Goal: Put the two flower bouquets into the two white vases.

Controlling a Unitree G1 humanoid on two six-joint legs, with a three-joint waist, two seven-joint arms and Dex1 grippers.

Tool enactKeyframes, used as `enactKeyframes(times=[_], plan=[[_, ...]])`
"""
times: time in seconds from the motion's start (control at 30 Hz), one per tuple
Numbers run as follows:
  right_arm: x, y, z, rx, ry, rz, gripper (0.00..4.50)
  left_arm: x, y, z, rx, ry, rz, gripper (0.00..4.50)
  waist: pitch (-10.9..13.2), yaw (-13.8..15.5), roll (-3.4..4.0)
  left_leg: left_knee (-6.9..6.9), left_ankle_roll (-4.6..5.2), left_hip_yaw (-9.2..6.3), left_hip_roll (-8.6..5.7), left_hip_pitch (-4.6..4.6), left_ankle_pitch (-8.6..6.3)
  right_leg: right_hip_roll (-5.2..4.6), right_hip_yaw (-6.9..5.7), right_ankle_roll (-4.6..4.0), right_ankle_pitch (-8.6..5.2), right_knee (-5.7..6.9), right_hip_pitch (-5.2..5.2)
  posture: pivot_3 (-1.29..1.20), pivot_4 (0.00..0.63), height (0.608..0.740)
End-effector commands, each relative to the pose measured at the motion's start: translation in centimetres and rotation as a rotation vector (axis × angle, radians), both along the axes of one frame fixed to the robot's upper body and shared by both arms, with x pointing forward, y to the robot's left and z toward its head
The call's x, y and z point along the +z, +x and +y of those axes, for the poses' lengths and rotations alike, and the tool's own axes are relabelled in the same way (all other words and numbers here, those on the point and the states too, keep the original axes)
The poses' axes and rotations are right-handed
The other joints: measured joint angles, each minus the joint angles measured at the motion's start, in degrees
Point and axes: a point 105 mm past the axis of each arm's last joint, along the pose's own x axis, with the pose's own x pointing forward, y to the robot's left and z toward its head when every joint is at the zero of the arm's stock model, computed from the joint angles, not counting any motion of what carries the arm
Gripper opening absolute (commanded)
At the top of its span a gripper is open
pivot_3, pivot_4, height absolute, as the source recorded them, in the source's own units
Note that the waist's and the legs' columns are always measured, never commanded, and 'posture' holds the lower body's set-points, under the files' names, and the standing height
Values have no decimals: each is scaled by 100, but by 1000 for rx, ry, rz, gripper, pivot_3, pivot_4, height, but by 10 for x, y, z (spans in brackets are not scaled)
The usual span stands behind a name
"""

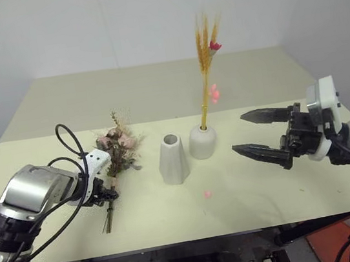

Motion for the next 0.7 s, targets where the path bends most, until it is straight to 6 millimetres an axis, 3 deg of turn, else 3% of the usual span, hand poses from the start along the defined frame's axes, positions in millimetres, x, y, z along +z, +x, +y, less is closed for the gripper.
enactKeyframes(times=[0.03,0.13,0.23,0.3,0.37,0.43,0.53,0.7], plan=[[8,-8,-1,8,-4,-40,4500,19,16,7,41,14,-111,791,0,9,0,0,0,0,0,1,0,-1,0,0,0,1,0,0,150,740],[7,-9,0,9,-2,-37,4500,35,31,11,76,-36,-248,20,0,18,0,-1,0,0,-1,-2,0,-1,-1,0,0,-1,-1,0,150,740],[5,-10,1,2,4,-36,4500,91,55,7,104,-319,-658,20,1,32,-2,4,0,1,-3,-2,0,-8,-1,-2,2,-2,1,0,150,740],[5,-9,1,-2,7,-36,4500,123,59,8,165,-468,-844,20,-1,40,-8,12,-1,-4,1,-9,0,-7,-9,-8,7,-5,0,0,150,740],[5,-9,2,-6,15,-37,4500,155,52,-1,119,-666,-953,20,-2,27,-8,14,-1,-3,-1,-8,0,-9,-8,-8,9,-4,2,0,150,740],[5,-8,3,-9,22,-40,4500,182,38,-14,-6,-860,-1002,20,-2,26,-8,13,-1,-3,-1,-7,0,-8,-7,-7,10,-2,1,0,150,740],[5,-7,4,-14,28,-45,4500,203,20,-34,-194,-1062,-983,20,-2,23,-8,14,-1,-3,-3,-6,0,-8,-6,-7,10,0,3,0,150,740],[6,-6,5,-23,36,-57,4500,212,8,-61,-424,-1232,-889,20,-2,19,-8,14,-1,-3,-4,1,1,-7,-5,-6,10,3,7,0,150,740]])
